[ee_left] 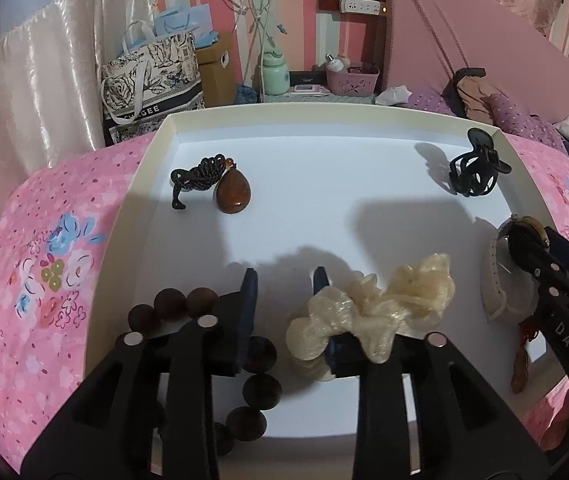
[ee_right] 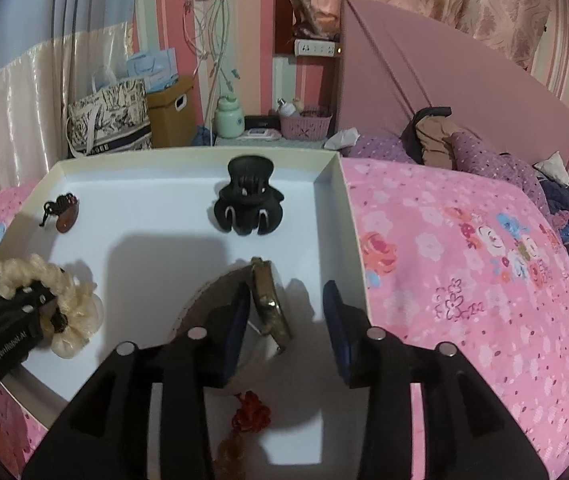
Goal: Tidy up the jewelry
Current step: 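Lower the scrunchie and watch into the tray and open both grippers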
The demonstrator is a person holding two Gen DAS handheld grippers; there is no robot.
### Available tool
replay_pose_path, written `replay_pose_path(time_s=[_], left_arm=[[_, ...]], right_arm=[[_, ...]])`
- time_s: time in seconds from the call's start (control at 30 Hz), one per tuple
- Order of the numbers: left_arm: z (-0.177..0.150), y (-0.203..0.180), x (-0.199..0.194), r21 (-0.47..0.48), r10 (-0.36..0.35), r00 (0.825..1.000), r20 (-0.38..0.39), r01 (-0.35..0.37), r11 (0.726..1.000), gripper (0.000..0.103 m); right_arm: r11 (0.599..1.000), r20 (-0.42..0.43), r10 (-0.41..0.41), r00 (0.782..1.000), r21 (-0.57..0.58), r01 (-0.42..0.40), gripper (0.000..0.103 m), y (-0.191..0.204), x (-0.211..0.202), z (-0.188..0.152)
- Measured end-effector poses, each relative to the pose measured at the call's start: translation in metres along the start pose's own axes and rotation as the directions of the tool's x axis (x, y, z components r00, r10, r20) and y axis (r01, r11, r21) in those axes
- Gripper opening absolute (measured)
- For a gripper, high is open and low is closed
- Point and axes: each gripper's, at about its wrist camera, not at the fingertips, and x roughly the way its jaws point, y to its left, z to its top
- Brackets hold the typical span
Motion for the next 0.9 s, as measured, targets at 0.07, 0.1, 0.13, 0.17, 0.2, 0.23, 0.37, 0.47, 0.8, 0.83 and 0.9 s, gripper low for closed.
replay_pose_path(time_s=[0.07, 0.1, 0.13, 0.17, 0.2, 0.23, 0.37, 0.47, 0.8, 0.83, 0.9], left_arm=[[0.0, 0.001, -0.003, -0.003, 0.001, 1.0, 0.011, -0.001, 1.0, 0.04], [0.001, 0.002, -0.005, -0.007, 0.001, 1.0, 0.02, -0.001, 1.0, 0.042], [0.001, 0.002, -0.007, -0.01, 0.0, 1.0, 0.028, 0.001, 1.0, 0.046], [0.001, 0.003, -0.008, -0.011, -0.004, 0.999, 0.034, 0.004, 1.0, 0.048], [0.002, 0.003, -0.01, -0.013, -0.01, 0.999, 0.04, 0.01, 1.0, 0.049], [0.001, 0.004, -0.011, -0.014, -0.013, 0.999, 0.044, 0.014, 1.0, 0.052], [0.001, 0.003, -0.017, -0.01, -0.018, 0.998, 0.064, 0.019, 1.0, 0.061], [0.0, 0.003, -0.022, -0.009, -0.017, 0.996, 0.087, 0.018, 1.0, 0.069], [0.0, 0.005, -0.032, -0.017, -0.033, 0.994, 0.103, 0.035, 0.999, 0.087], [0.0, 0.005, -0.032, -0.018, -0.035, 0.994, 0.103, 0.037, 0.999, 0.088], [0.0, 0.004, -0.034, -0.015, -0.032, 0.994, 0.103, 0.034, 0.999, 0.091]], right_arm=[[1.0, 0.004, 0.001, 1.0, 0.004, -0.001, 0.039, 0.0, -0.001, 0.0], [1.0, 0.004, 0.001, 1.0, 0.005, -0.001, 0.039, 0.0, 0.0, 0.0], [1.0, 0.005, 0.003, 1.0, 0.005, -0.003, 0.041, -0.001, 0.0, 0.0], [1.0, 0.01, 0.005, 1.0, 0.009, -0.005, 0.045, -0.001, -0.001, 0.0], [1.0, 0.014, 0.003, 1.0, 0.012, -0.003, 0.048, -0.001, -0.002, 0.0], [1.0, 0.022, 0.005, 1.0, 0.02, -0.005, 0.052, -0.001, -0.003, 0.001], [0.999, 0.046, 0.018, 0.999, 0.04, -0.02, 0.054, -0.003, -0.008, 0.004], [0.998, 0.05, 0.028, 0.998, 0.05, -0.03, 0.055, -0.004, -0.008, 0.004], [0.998, 0.048, 0.018, 0.999, 0.061, -0.021, 0.058, -0.007, -0.008, 0.003], [0.998, 0.052, 0.022, 0.998, 0.063, -0.025, 0.061, -0.007, -0.009, 0.003], [0.997, 0.053, 0.03, 0.998, 0.066, -0.033, 0.064, -0.007, -0.009, 0.003]])
